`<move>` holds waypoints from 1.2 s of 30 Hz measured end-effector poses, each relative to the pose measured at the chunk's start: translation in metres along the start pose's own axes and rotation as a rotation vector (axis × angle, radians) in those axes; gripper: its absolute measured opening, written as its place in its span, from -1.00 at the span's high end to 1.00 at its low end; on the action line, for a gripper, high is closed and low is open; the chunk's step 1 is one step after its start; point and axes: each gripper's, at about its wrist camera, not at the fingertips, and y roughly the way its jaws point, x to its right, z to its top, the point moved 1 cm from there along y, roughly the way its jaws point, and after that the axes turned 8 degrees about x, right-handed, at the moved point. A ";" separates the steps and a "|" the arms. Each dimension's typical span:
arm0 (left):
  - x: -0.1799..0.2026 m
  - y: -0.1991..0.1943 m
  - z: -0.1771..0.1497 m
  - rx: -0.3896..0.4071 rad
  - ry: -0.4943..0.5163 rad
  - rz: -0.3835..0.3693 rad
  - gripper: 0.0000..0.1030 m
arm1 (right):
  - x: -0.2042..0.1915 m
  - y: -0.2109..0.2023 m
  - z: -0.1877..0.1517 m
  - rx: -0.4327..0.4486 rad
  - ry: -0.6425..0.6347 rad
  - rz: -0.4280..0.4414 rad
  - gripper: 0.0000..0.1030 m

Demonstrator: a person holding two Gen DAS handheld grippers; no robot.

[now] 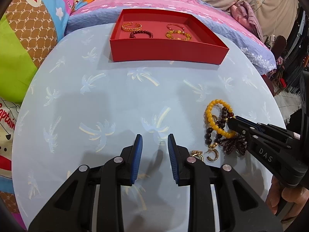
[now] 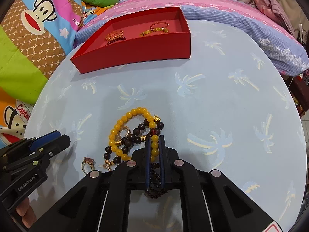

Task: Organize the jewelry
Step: 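Grasp the orange bead bracelet with the right tool and lift it, then grasp the dark garnet bead bracelet with the left tool while the right tool holds the orange bracelet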

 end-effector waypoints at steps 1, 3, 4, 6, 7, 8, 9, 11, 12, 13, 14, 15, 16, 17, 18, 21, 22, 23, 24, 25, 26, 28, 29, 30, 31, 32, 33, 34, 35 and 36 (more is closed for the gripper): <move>0.001 0.000 0.000 0.000 0.001 -0.002 0.50 | 0.001 -0.001 0.001 0.003 0.006 0.002 0.86; 0.003 -0.001 0.000 -0.001 0.002 -0.010 0.50 | 0.003 -0.006 0.003 0.020 0.010 0.005 0.86; 0.004 -0.001 0.000 0.000 0.003 -0.015 0.50 | 0.004 -0.011 0.005 0.036 0.013 0.006 0.86; 0.008 -0.004 0.001 0.003 0.006 -0.028 0.50 | 0.007 -0.020 0.011 0.064 0.023 0.006 0.86; 0.009 -0.005 0.001 0.005 0.010 -0.035 0.50 | 0.010 -0.026 0.015 0.082 0.030 0.004 0.86; 0.013 -0.007 0.002 0.009 0.016 -0.044 0.50 | 0.013 -0.031 0.018 0.096 0.037 0.000 0.86; 0.017 -0.008 0.002 0.014 0.024 -0.053 0.50 | 0.016 -0.035 0.020 0.107 0.043 -0.003 0.86; 0.025 -0.011 0.004 0.019 0.039 -0.076 0.50 | 0.026 -0.042 0.025 0.126 0.060 -0.020 0.86; 0.032 -0.012 0.004 0.021 0.052 -0.091 0.50 | 0.031 -0.043 0.026 0.129 0.069 -0.031 0.86; 0.039 -0.013 0.005 0.022 0.064 -0.104 0.50 | 0.036 -0.045 0.026 0.130 0.082 -0.040 0.86; 0.045 -0.013 0.004 0.022 0.075 -0.118 0.50 | 0.040 -0.045 0.025 0.128 0.093 -0.044 0.86; 0.053 -0.013 0.004 0.019 0.088 -0.134 0.50 | 0.046 -0.047 0.024 0.127 0.106 -0.049 0.86; 0.059 -0.012 0.003 0.015 0.098 -0.144 0.50 | 0.050 -0.048 0.022 0.126 0.118 -0.052 0.86; 0.066 -0.011 0.002 0.012 0.111 -0.158 0.50 | 0.053 -0.049 0.021 0.125 0.126 -0.054 0.86; 0.074 -0.008 0.000 0.006 0.127 -0.173 0.50 | 0.057 -0.050 0.019 0.125 0.134 -0.055 0.86; 0.091 0.002 -0.005 -0.018 0.164 -0.199 0.50 | 0.063 -0.053 0.012 0.119 0.147 -0.055 0.86; 0.095 0.005 -0.006 -0.028 0.169 -0.207 0.50 | 0.065 -0.052 0.011 0.116 0.151 -0.054 0.86; 0.098 0.008 -0.008 -0.037 0.171 -0.211 0.52 | 0.067 -0.052 0.008 0.111 0.155 -0.053 0.86; 0.100 0.012 -0.010 -0.046 0.171 -0.213 0.58 | 0.069 -0.052 0.006 0.109 0.159 -0.052 0.86; 0.101 0.013 -0.011 -0.046 0.172 -0.215 0.60 | 0.071 -0.052 0.004 0.106 0.164 -0.050 0.86; 0.102 0.014 -0.012 -0.045 0.175 -0.215 0.65 | 0.071 -0.052 0.003 0.104 0.167 -0.048 0.86; 0.101 0.014 -0.013 -0.053 0.171 -0.229 0.80 | 0.074 -0.051 0.001 0.101 0.173 -0.044 0.86; 0.101 0.015 -0.013 -0.057 0.166 -0.237 0.86 | 0.074 -0.051 0.000 0.100 0.174 -0.042 0.86; 0.101 0.015 -0.013 -0.059 0.163 -0.242 0.94 | 0.075 -0.051 0.000 0.100 0.176 -0.041 0.86; 0.100 0.015 -0.013 -0.060 0.166 -0.249 0.94 | 0.075 -0.050 0.000 0.100 0.178 -0.038 0.86; 0.100 0.015 -0.013 -0.058 0.170 -0.252 0.94 | 0.075 -0.050 0.000 0.100 0.180 -0.037 0.86; 0.101 0.013 -0.013 -0.055 0.177 -0.255 0.94 | 0.075 -0.051 0.000 0.101 0.182 -0.035 0.86; 0.101 0.012 -0.013 -0.052 0.178 -0.261 0.94 | 0.074 -0.051 0.001 0.104 0.182 -0.033 0.86; 0.102 0.010 -0.014 -0.051 0.176 -0.267 0.94 | 0.074 -0.052 0.001 0.108 0.182 -0.031 0.86; 0.102 0.008 -0.013 -0.050 0.172 -0.275 0.94 | 0.074 -0.054 0.002 0.112 0.182 -0.028 0.86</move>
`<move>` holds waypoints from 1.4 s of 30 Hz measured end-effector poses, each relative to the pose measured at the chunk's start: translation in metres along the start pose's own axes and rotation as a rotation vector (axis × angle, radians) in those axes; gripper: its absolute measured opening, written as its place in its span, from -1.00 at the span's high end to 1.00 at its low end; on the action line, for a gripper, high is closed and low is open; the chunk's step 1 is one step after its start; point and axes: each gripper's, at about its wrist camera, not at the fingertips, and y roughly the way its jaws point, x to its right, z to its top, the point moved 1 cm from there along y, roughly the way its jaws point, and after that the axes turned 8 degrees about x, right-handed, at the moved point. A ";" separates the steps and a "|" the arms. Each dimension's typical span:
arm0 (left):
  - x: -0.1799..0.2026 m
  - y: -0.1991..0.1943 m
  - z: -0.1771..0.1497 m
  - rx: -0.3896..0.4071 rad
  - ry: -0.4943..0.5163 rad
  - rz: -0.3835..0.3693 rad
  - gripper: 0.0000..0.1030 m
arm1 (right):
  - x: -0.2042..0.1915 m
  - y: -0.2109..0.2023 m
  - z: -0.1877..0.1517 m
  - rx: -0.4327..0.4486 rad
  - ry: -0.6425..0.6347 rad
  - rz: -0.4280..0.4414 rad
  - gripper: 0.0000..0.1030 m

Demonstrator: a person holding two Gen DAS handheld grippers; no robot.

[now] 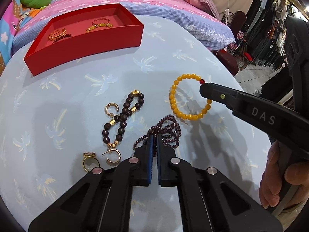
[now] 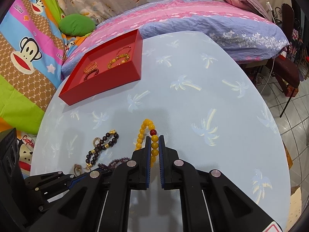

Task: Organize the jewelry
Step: 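Grasp the dark garnet bead bracelet with the left tool while the right tool holds the orange bracelet, then lower both bracelets into the red box and open both tools to release them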

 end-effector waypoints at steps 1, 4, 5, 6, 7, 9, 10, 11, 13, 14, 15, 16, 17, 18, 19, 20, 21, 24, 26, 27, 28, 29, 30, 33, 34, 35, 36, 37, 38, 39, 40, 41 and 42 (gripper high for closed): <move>0.000 -0.002 0.001 0.002 0.000 -0.004 0.94 | -0.001 -0.002 0.002 0.005 0.000 0.003 0.86; -0.001 -0.011 0.005 0.021 -0.001 -0.008 0.94 | -0.005 -0.009 0.007 0.024 -0.008 0.014 0.86; -0.002 -0.014 0.007 0.026 -0.004 -0.008 0.94 | -0.008 -0.012 0.011 0.034 -0.013 0.019 0.86; -0.003 -0.019 0.010 0.035 -0.008 -0.008 0.94 | -0.010 -0.014 0.013 0.041 -0.015 0.023 0.86; -0.004 -0.020 0.014 0.043 -0.009 -0.006 0.94 | -0.013 -0.018 0.018 0.051 -0.018 0.029 0.86; -0.008 -0.028 0.022 0.065 -0.016 -0.004 0.94 | -0.018 -0.021 0.025 0.066 -0.026 0.037 0.86; -0.010 -0.033 0.025 0.076 -0.019 -0.001 0.94 | -0.021 -0.023 0.030 0.075 -0.031 0.045 0.86; -0.012 -0.036 0.029 0.085 -0.022 0.004 0.94 | -0.025 -0.024 0.035 0.081 -0.034 0.051 0.86; -0.018 -0.043 0.039 0.108 -0.026 0.010 0.94 | -0.032 -0.024 0.045 0.093 -0.041 0.065 0.86; -0.022 -0.046 0.046 0.120 -0.027 0.018 0.94 | -0.035 -0.024 0.050 0.099 -0.044 0.074 0.86; -0.027 -0.049 0.053 0.133 -0.029 0.026 0.94 | -0.038 -0.023 0.055 0.103 -0.047 0.081 0.86; -0.031 -0.051 0.058 0.144 -0.032 0.030 0.94 | -0.043 -0.021 0.064 0.111 -0.053 0.093 0.86; -0.037 -0.053 0.066 0.158 -0.034 0.038 0.94 | -0.048 -0.020 0.070 0.117 -0.059 0.101 0.86; -0.042 -0.054 0.076 0.173 -0.032 0.053 0.94 | -0.053 -0.018 0.078 0.124 -0.067 0.108 0.86; -0.047 -0.055 0.083 0.187 -0.030 0.066 0.94 | -0.060 -0.015 0.088 0.134 -0.078 0.117 0.86; -0.052 -0.056 0.093 0.202 -0.031 0.076 0.94 | -0.065 -0.012 0.096 0.139 -0.085 0.125 0.86; -0.059 -0.057 0.103 0.217 -0.034 0.085 0.94 | -0.071 -0.008 0.104 0.143 -0.090 0.135 0.86; -0.079 -0.053 0.128 0.244 -0.059 0.097 0.94 | -0.090 0.007 0.128 0.152 -0.101 0.167 0.86; -0.090 -0.047 0.141 0.257 -0.075 0.097 0.94 | -0.101 0.020 0.140 0.153 -0.103 0.178 0.86; -0.097 -0.042 0.148 0.262 -0.083 0.098 0.94 | -0.106 0.029 0.145 0.147 -0.100 0.188 0.86; -0.102 -0.039 0.151 0.265 -0.089 0.098 0.94 | -0.110 0.038 0.149 0.140 -0.094 0.195 0.86; -0.107 -0.033 0.156 0.265 -0.096 0.100 0.94 | -0.112 0.045 0.151 0.134 -0.090 0.196 0.86; -0.114 -0.026 0.159 0.259 -0.107 0.100 0.94 | -0.115 0.054 0.152 0.124 -0.085 0.200 0.86; -0.128 -0.011 0.162 0.245 -0.127 0.105 0.94 | -0.117 0.079 0.152 0.090 -0.065 0.206 0.86; -0.133 -0.003 0.162 0.236 -0.128 0.103 0.94 | -0.117 0.088 0.150 0.075 -0.057 0.205 0.86; -0.136 0.001 0.162 0.228 -0.132 0.106 0.94 | -0.117 0.095 0.149 0.062 -0.051 0.205 0.86; -0.140 0.008 0.161 0.215 -0.135 0.110 0.94 | -0.115 0.104 0.146 0.045 -0.045 0.202 0.86; -0.142 0.014 0.160 0.205 -0.137 0.112 0.94 | -0.114 0.112 0.143 0.029 -0.042 0.196 0.86; -0.145 0.019 0.158 0.195 -0.138 0.119 0.94 | -0.112 0.118 0.139 0.017 -0.043 0.186 0.86; -0.147 0.023 0.156 0.187 -0.137 0.128 0.94 | -0.110 0.123 0.136 0.007 -0.046 0.174 0.86; -0.151 0.029 0.153 0.176 -0.134 0.142 0.94 | -0.108 0.129 0.133 -0.002 -0.051 0.159 0.86; -0.154 0.034 0.151 0.167 -0.134 0.154 0.94 | -0.106 0.133 0.132 -0.009 -0.053 0.148 0.86; -0.157 0.037 0.148 0.158 -0.135 0.164 0.94 | -0.103 0.137 0.130 -0.015 -0.054 0.138 0.86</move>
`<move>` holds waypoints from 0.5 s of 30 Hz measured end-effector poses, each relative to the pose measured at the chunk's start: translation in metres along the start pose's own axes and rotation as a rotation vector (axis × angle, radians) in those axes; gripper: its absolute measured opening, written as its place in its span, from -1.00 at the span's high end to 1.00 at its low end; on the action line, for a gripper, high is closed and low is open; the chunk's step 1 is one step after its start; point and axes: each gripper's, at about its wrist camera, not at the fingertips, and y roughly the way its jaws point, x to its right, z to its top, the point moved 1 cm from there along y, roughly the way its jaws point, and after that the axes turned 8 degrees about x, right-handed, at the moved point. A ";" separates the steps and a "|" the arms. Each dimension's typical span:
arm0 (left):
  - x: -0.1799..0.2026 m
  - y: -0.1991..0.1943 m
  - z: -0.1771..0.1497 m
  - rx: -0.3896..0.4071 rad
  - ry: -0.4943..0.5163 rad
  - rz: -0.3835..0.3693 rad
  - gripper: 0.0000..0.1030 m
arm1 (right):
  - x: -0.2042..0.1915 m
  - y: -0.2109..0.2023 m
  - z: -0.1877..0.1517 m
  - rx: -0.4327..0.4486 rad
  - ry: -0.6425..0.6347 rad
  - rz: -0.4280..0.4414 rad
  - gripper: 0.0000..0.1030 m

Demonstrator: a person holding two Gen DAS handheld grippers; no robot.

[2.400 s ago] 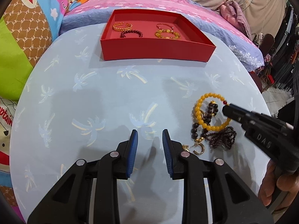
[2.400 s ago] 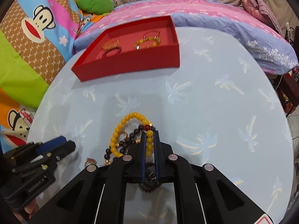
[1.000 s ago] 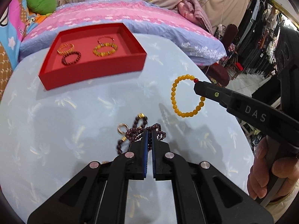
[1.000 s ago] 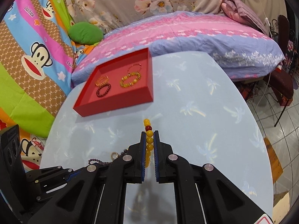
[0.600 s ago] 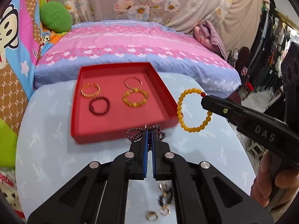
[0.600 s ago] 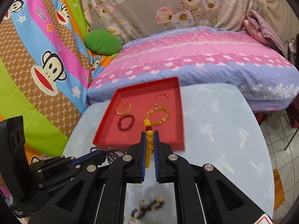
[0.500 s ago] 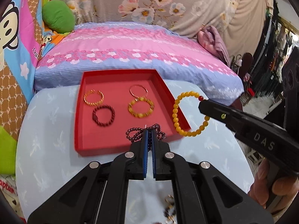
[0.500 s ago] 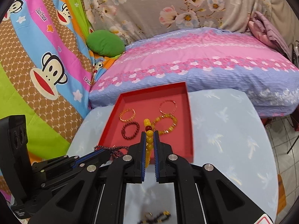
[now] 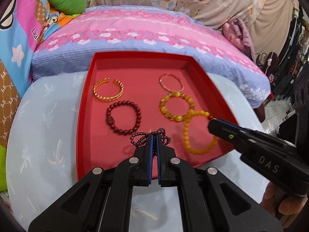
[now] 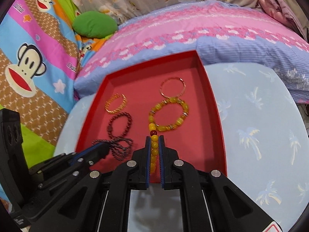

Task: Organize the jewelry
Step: 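Lower both bracelets into the red box and open both tools to release them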

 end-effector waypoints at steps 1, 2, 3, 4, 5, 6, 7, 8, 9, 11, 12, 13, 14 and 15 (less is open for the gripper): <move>-0.002 0.003 -0.002 -0.006 0.000 0.010 0.94 | 0.004 0.003 -0.002 -0.006 0.002 -0.011 0.86; -0.004 0.006 -0.004 -0.011 0.001 0.019 0.94 | 0.006 0.005 -0.004 -0.009 0.004 -0.019 0.86; -0.006 0.008 -0.005 -0.016 0.000 0.030 0.94 | 0.008 0.006 -0.005 -0.010 0.006 -0.027 0.86; -0.009 0.011 -0.006 -0.020 -0.004 0.036 0.94 | 0.010 0.007 -0.005 -0.008 0.005 -0.033 0.86; -0.011 0.013 -0.006 -0.023 -0.006 0.041 0.94 | 0.011 0.007 -0.006 -0.007 0.003 -0.039 0.86; -0.013 0.014 -0.007 -0.024 -0.005 0.049 0.93 | 0.011 0.008 -0.006 -0.006 -0.002 -0.046 0.86; -0.013 0.015 -0.008 -0.023 -0.001 0.058 0.93 | 0.012 0.009 -0.006 -0.005 -0.008 -0.052 0.86; -0.013 0.016 -0.009 -0.023 0.003 0.070 0.93 | 0.012 0.010 -0.007 -0.005 -0.014 -0.057 0.86; -0.014 0.016 -0.010 -0.019 0.008 0.082 0.93 | 0.011 0.011 -0.007 -0.003 -0.021 -0.063 0.86; -0.015 0.017 -0.010 -0.010 0.008 0.096 0.89 | 0.008 0.011 -0.008 0.006 -0.042 -0.074 0.85; -0.016 0.017 -0.011 -0.007 0.004 0.103 0.89 | 0.008 0.010 -0.009 0.013 -0.046 -0.078 0.84; -0.017 0.017 -0.011 -0.004 0.002 0.109 0.89 | 0.007 0.009 -0.009 0.020 -0.048 -0.078 0.78; -0.019 0.017 -0.011 -0.001 -0.002 0.117 0.86 | 0.007 0.009 -0.009 0.024 -0.050 -0.082 0.74; -0.019 0.017 -0.012 0.003 -0.003 0.117 0.86 | 0.006 0.008 -0.009 0.031 -0.052 -0.086 0.62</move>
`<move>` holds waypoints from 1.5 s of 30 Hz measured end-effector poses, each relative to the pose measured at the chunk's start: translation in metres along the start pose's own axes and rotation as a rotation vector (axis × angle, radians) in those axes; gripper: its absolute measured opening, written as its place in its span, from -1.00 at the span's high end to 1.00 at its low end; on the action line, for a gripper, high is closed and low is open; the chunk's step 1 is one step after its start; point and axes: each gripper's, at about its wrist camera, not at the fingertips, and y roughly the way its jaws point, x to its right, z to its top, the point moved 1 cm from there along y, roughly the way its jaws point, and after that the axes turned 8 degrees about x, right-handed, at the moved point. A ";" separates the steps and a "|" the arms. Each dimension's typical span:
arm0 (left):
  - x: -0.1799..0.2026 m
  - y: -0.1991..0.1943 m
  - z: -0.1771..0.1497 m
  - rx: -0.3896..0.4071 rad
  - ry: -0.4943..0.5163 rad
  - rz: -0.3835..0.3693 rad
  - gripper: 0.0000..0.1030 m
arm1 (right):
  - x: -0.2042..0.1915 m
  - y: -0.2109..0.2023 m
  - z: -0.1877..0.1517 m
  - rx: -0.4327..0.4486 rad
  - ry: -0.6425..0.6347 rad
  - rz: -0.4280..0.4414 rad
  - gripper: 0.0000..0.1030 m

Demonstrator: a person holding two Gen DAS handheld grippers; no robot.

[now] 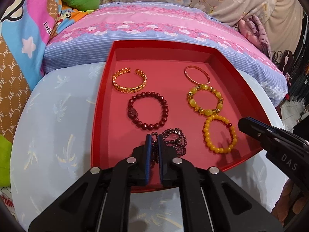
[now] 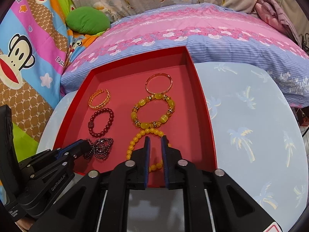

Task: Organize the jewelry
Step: 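Lower both bracelets into the red box and open both tools to release them, then grasp the black bead bracelet with gold spacers with the right tool and lift it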

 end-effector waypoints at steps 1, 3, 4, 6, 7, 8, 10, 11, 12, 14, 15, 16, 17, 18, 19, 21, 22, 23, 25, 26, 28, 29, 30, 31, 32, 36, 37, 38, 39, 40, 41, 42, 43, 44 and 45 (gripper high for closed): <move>0.000 0.000 0.000 0.003 0.001 0.001 0.85 | 0.000 -0.001 0.000 0.009 0.000 -0.003 0.47; 0.001 -0.001 -0.001 0.006 0.004 -0.001 0.77 | -0.001 -0.004 0.001 0.023 0.000 -0.007 0.41; 0.002 -0.001 -0.001 0.008 0.005 0.000 0.74 | -0.001 -0.005 0.001 0.027 -0.001 -0.007 0.41; 0.004 -0.002 -0.001 0.012 0.009 0.004 0.66 | -0.001 -0.007 0.002 0.029 0.001 -0.003 0.41; 0.005 -0.002 -0.001 0.014 0.008 0.002 0.64 | -0.001 -0.008 0.002 0.030 0.001 -0.003 0.41; 0.005 -0.003 -0.001 0.016 0.007 0.003 0.61 | -0.001 -0.009 0.002 0.032 0.000 -0.003 0.41; 0.006 -0.005 0.000 0.019 0.003 0.001 0.55 | 0.000 -0.013 0.002 0.037 0.002 -0.003 0.41; 0.006 -0.007 0.001 0.022 0.003 0.001 0.54 | 0.001 -0.016 0.002 0.040 0.004 -0.003 0.41; 0.006 -0.009 0.001 0.024 0.001 0.002 0.54 | 0.002 -0.018 0.001 0.042 0.006 -0.001 0.41; 0.006 -0.014 0.001 0.028 -0.003 0.000 0.53 | 0.003 -0.025 0.000 0.048 0.005 -0.001 0.41; 0.006 -0.017 0.000 0.031 -0.003 0.002 0.53 | 0.004 -0.029 -0.001 0.051 0.003 -0.003 0.41; 0.006 -0.021 -0.001 0.033 -0.004 0.001 0.53 | 0.004 -0.032 -0.003 0.053 0.002 -0.006 0.41; 0.006 -0.024 -0.002 0.035 -0.006 -0.001 0.53 | 0.006 -0.038 -0.005 0.056 0.001 -0.009 0.41; 0.007 -0.029 -0.004 0.038 -0.009 -0.002 0.53 | 0.007 -0.041 -0.007 0.058 0.002 -0.010 0.41; 0.007 -0.033 -0.006 0.041 -0.009 -0.004 0.52 | 0.009 -0.046 -0.010 0.058 0.004 -0.011 0.41; 0.010 -0.043 -0.011 0.055 -0.006 -0.001 0.49 | 0.012 -0.054 -0.016 0.054 0.007 -0.016 0.41; 0.012 -0.048 -0.012 0.063 0.001 0.005 0.47 | 0.014 -0.059 -0.021 0.052 0.008 -0.018 0.41; 0.014 -0.054 -0.015 0.072 0.008 0.006 0.43 | 0.015 -0.062 -0.024 0.049 0.007 -0.018 0.41; 0.018 -0.066 -0.019 0.078 0.009 -0.006 0.42 | 0.018 -0.072 -0.035 0.039 0.006 -0.020 0.41; 0.019 -0.069 -0.020 0.079 0.009 -0.011 0.41 | 0.020 -0.076 -0.040 0.034 0.007 -0.019 0.41; 0.023 -0.079 -0.027 0.083 0.013 -0.009 0.41 | 0.021 -0.085 -0.051 0.022 0.009 -0.015 0.41; 0.024 -0.083 -0.030 0.084 0.012 -0.012 0.41 | 0.021 -0.088 -0.056 0.017 0.010 -0.014 0.41; 0.025 -0.086 -0.033 0.081 0.010 -0.016 0.41 | 0.021 -0.092 -0.062 0.010 0.011 -0.009 0.41; 0.026 -0.090 -0.038 0.076 0.005 -0.018 0.41 | 0.021 -0.096 -0.068 0.003 0.011 -0.005 0.41; 0.027 -0.093 -0.042 0.072 0.002 -0.020 0.41 | 0.020 -0.100 -0.073 -0.003 0.011 -0.002 0.41; 0.029 -0.103 -0.060 0.051 -0.001 -0.023 0.41 | 0.015 -0.111 -0.096 -0.030 0.013 0.016 0.41; 0.029 -0.106 -0.066 0.044 -0.006 -0.022 0.42 | 0.013 -0.114 -0.103 -0.039 0.015 0.022 0.41; 0.029 -0.109 -0.071 0.037 -0.011 -0.023 0.41 | 0.012 -0.115 -0.107 -0.046 0.019 0.028 0.41; 0.029 -0.111 -0.076 0.031 -0.013 -0.024 0.41 | 0.011 -0.117 -0.113 -0.055 0.024 0.036 0.41; 0.029 -0.114 -0.082 0.027 -0.014 -0.023 0.42 | 0.009 -0.118 -0.119 -0.064 0.028 0.043 0.41; 0.029 -0.116 -0.086 0.023 -0.012 -0.024 0.41 | 0.008 -0.119 -0.123 -0.070 0.027 0.047 0.41; 0.029 -0.119 -0.092 0.016 -0.010 -0.023 0.41 | 0.005 -0.120 -0.127 -0.076 0.026 0.051 0.41; 0.029 -0.121 -0.097 0.011 -0.011 -0.023 0.41 | 0.004 -0.120 -0.131 -0.082 0.024 0.055 0.41; 0.029 -0.122 -0.100 0.005 -0.013 -0.024 0.41 | 0.002 -0.120 -0.135 -0.090 0.023 0.060 0.41; 0.028 -0.125 -0.106 -0.003 -0.016 -0.025 0.41 | 0.000 -0.119 -0.139 -0.097 0.021 0.063 0.41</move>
